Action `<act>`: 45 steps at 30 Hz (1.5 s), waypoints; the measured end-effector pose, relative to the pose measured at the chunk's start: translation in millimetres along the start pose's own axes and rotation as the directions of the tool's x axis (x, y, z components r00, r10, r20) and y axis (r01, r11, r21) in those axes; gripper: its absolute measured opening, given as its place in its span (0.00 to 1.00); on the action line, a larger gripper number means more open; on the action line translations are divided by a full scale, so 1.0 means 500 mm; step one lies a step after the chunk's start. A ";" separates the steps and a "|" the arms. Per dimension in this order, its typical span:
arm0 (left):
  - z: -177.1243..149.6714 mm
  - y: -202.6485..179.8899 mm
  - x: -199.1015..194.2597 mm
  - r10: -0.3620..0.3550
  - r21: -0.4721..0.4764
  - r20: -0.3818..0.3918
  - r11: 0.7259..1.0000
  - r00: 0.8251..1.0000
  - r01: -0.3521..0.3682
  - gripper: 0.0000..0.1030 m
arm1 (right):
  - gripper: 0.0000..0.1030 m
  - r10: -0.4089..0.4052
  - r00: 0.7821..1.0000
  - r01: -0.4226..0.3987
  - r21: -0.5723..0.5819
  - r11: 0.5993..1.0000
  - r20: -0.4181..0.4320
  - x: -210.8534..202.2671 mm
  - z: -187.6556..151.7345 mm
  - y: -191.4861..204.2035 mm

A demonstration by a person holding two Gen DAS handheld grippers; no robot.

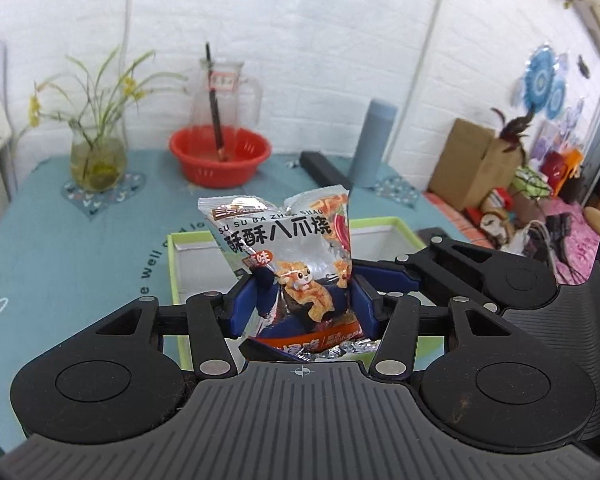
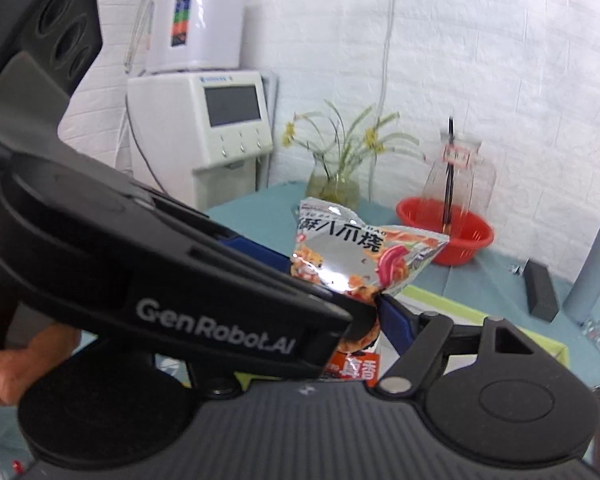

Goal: Organize snacks
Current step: 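Lower the packet into the lime-green box and open the left gripper, then grasp the clear bag of yellow crisps with the left gripper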

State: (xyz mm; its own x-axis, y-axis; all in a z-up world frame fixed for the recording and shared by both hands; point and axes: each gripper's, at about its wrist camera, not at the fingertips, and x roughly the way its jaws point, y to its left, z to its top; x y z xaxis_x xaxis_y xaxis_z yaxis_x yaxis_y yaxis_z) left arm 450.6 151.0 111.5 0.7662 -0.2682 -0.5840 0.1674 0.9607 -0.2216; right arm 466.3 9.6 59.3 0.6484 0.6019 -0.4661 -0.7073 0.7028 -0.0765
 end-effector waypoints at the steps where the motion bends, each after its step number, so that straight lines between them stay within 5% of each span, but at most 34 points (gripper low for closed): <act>1: 0.004 0.015 0.028 -0.001 -0.011 -0.024 1.000 1.000 0.001 0.33 | 0.75 0.012 1.000 -0.012 0.015 1.000 -0.022 0.023 -0.004 -0.013; 3: 0.003 0.038 0.070 0.015 -0.022 -0.043 1.000 0.999 -0.016 0.37 | 0.75 0.045 0.997 -0.041 0.055 0.998 -0.068 0.062 -0.015 -0.036; 6: -0.003 0.053 0.083 0.051 -0.032 -0.020 0.998 0.999 -0.051 0.64 | 0.86 0.059 0.996 -0.053 0.086 0.995 -0.066 0.051 -0.026 -0.057; 13: -0.064 -0.024 -0.068 -0.045 0.033 0.112 0.999 0.993 0.041 0.83 | 0.90 -0.047 0.994 0.032 0.159 0.987 0.096 -0.218 -0.122 -0.019; 20: -0.196 -0.140 -0.082 -0.193 0.062 -0.015 0.979 0.981 0.194 0.82 | 0.90 -0.167 0.986 0.149 0.395 0.907 0.011 -0.378 -0.317 0.077; 23: -0.235 -0.184 -0.050 -0.201 0.059 -0.092 0.976 0.975 0.207 0.78 | 0.90 -0.121 0.993 0.104 0.445 0.889 0.010 -0.387 -0.362 0.098; 31: -0.276 -0.220 -0.004 -0.155 0.059 -0.175 0.984 0.972 0.167 0.75 | 0.90 -0.073 0.997 0.067 0.370 0.927 0.003 -0.336 -0.374 0.117; 33: -0.286 -0.218 0.006 -0.179 0.042 -0.208 0.981 0.962 0.191 0.69 | 0.88 -0.041 0.999 0.039 0.386 0.922 -0.004 -0.322 -0.380 0.109; 35: -0.294 -0.212 0.017 -0.207 0.006 -0.237 0.977 0.949 0.214 0.46 | 0.75 -0.015 1.000 0.010 0.406 0.914 0.009 -0.318 -0.380 0.101; 36: -0.295 -0.207 0.018 -0.229 -0.021 -0.240 0.973 0.943 0.231 0.44 | 0.72 -0.023 1.000 0.017 0.396 0.918 0.010 -0.319 -0.378 0.103; 45: -0.265 -0.192 -0.070 -0.239 -0.072 -0.163 0.970 0.957 0.230 0.35 | 0.73 -0.040 0.994 0.006 0.314 0.950 0.101 -0.355 -0.321 0.139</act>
State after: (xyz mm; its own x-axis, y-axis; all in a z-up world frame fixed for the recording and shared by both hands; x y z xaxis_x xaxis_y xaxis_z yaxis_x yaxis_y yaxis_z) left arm 325.6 58.4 49.6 0.5925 -0.4982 -0.6331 0.2941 0.8654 -0.4057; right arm 256.7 -109.3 -4.8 0.7011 0.6087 -0.3714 -0.5794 0.7899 0.2009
